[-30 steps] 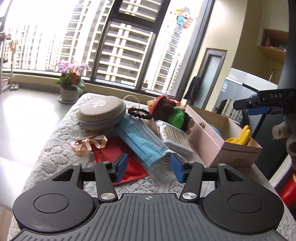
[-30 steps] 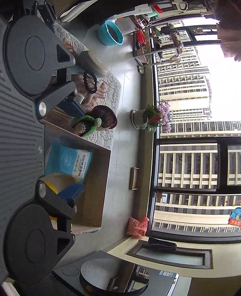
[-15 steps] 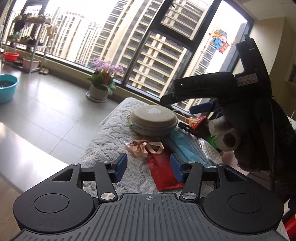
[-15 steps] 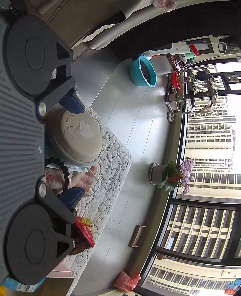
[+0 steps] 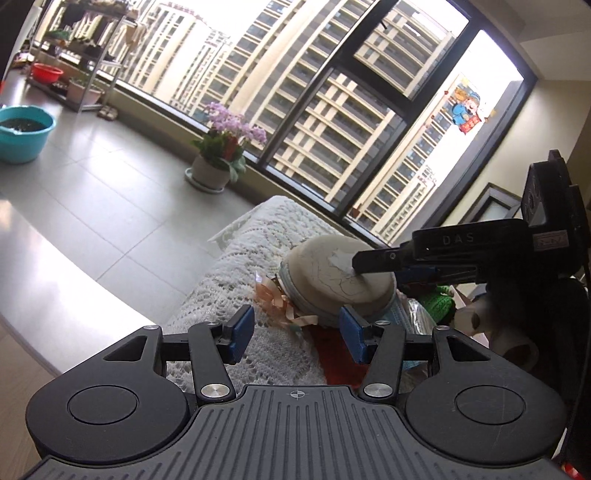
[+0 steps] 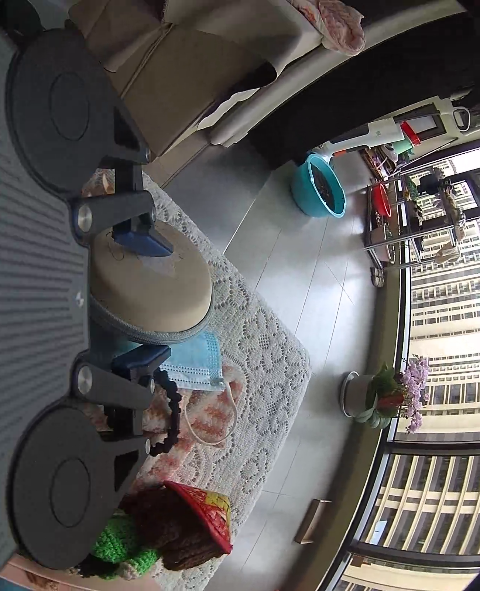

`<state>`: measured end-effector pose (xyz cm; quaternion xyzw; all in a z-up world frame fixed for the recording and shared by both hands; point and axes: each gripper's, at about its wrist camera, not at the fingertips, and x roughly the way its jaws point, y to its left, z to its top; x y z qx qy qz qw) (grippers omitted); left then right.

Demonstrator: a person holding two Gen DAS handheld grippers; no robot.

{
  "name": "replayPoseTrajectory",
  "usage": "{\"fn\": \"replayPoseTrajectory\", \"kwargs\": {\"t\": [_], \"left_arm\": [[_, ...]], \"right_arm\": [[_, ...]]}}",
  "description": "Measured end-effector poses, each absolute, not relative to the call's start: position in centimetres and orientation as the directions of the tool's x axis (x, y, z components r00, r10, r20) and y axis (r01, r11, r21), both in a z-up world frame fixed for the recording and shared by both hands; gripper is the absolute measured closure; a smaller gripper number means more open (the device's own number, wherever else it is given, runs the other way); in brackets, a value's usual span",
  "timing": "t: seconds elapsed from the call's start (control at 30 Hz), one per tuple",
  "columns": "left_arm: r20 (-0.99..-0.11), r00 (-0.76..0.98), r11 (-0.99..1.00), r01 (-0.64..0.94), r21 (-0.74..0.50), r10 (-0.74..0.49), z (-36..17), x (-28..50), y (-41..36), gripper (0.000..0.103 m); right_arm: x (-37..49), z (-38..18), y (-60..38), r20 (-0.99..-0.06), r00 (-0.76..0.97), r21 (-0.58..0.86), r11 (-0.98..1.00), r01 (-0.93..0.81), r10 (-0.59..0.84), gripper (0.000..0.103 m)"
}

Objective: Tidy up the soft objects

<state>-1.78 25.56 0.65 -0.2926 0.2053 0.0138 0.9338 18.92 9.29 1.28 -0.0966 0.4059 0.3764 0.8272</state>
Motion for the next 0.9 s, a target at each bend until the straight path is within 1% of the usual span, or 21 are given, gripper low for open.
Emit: {"fn": "replayPoseTrajectory", "kwargs": {"t": [0.03, 0.07, 0.1, 0.17, 0.27, 0.37, 0.4, 0.47, 0.53, 0.6, 0.63, 0.67, 0.7, 0.73, 0.77, 0.83, 0.87, 0.9], "left_arm": [[-0.396, 0.912, 0.829, -0.143, -0.541, -0.101, 0.7, -1.6, 25.5, 0.047], [-0.403, 0.909, 0.826, -0.143, -0.545, -0.109, 0.6, -1.4, 25.4, 0.047], [-0.410, 0.905, 0.820, -0.148, -0.553, -0.113, 0.6, -1.3, 25.5, 0.047], [-0.412, 0.904, 0.805, -0.161, -0.571, -0.111, 0.5, -1.3, 25.8, 0.047], [-0.411, 0.906, 0.792, -0.173, -0.585, -0.106, 1.2, -1.6, 26.3, 0.047], [-0.430, 0.890, 0.803, -0.144, -0.579, -0.150, 1.9, -1.3, 26.1, 0.047], [-0.437, 0.887, 0.815, -0.138, -0.563, -0.152, 2.2, -1.2, 25.9, 0.047], [-0.456, 0.882, 0.855, -0.146, -0.498, -0.115, 2.6, -0.4, 25.4, 0.047], [-0.479, 0.873, 0.870, -0.167, -0.464, -0.088, 2.6, 0.4, 25.4, 0.047], [-0.511, 0.857, 0.876, -0.196, -0.440, -0.065, 2.5, 1.7, 25.6, 0.047], [-0.525, 0.849, 0.883, -0.201, -0.424, -0.059, 2.5, 2.4, 25.9, 0.047], [-0.538, 0.841, 0.891, -0.204, -0.404, -0.052, 2.6, 3.1, 25.9, 0.047], [-0.548, 0.835, 0.901, -0.204, -0.384, -0.045, 2.5, 3.8, 25.8, 0.047], [-0.558, 0.829, 0.911, -0.198, -0.361, -0.041, 2.5, 4.5, 25.4, 0.047], [-0.569, 0.822, 0.923, -0.192, -0.335, -0.036, 2.4, 5.0, 24.9, 0.047], [-0.589, 0.808, 0.945, -0.184, -0.271, -0.011, 2.2, 5.9, 24.0, 0.047], [-0.597, 0.803, 0.955, -0.181, -0.235, 0.006, 2.0, 6.3, 23.5, 0.048], [-0.604, 0.796, 0.965, -0.179, -0.191, 0.027, 1.7, 6.8, 23.1, 0.048]], "right_arm": [[17.8, 1.6, 7.8, -0.742, 0.372, 0.167, 0.692, -0.702, 0.558, 0.062], [16.6, 1.8, 6.5, -0.740, 0.366, 0.174, 0.686, -0.707, 0.565, 0.068], [15.7, 1.9, 5.3, -0.738, 0.362, 0.178, 0.682, -0.709, 0.569, 0.073], [13.7, 1.9, 2.4, -0.736, 0.347, 0.214, 0.686, -0.696, 0.581, 0.076], [11.1, 1.3, -0.9, -0.733, 0.354, 0.225, 0.698, -0.680, 0.581, 0.076], [9.2, 0.7, -4.3, -0.723, 0.356, 0.266, 0.715, -0.647, 0.591, 0.078], [8.6, 0.7, -5.5, -0.714, 0.356, 0.289, 0.717, -0.634, 0.603, 0.079], [7.4, 0.5, -7.5, -0.696, 0.366, 0.313, 0.721, -0.619, 0.617, 0.079], [6.0, 0.3, -9.6, -0.681, 0.382, 0.326, 0.726, -0.606, 0.625, 0.080], [4.8, 0.0, -11.2, -0.679, 0.418, 0.300, 0.748, -0.592, 0.603, 0.079], [4.2, -0.1, -11.9, -0.679, 0.438, 0.280, 0.759, -0.587, 0.590, 0.077], [3.5, -0.3, -12.7, -0.677, 0.466, 0.254, 0.775, -0.579, 0.570, 0.065], [2.8, -0.6, -13.4, -0.675, 0.490, 0.229, 0.788, -0.572, 0.552, 0.047], [2.2, -0.9, -14.1, -0.670, 0.516, 0.203, 0.801, -0.564, 0.533, 0.040], [1.6, -1.2, -14.6, -0.662, 0.549, 0.171, 0.816, -0.552, 0.511, 0.036], [0.7, -1.8, -15.6, -0.644, 0.604, 0.117, 0.840, -0.529, 0.470, 0.035], [0.4, -2.1, -15.8, -0.642, 0.619, 0.094, 0.848, -0.522, 0.452, 0.033], [0.2, -2.5, -16.0, -0.643, 0.629, 0.077, 0.853, -0.515, 0.438, 0.027]]}}
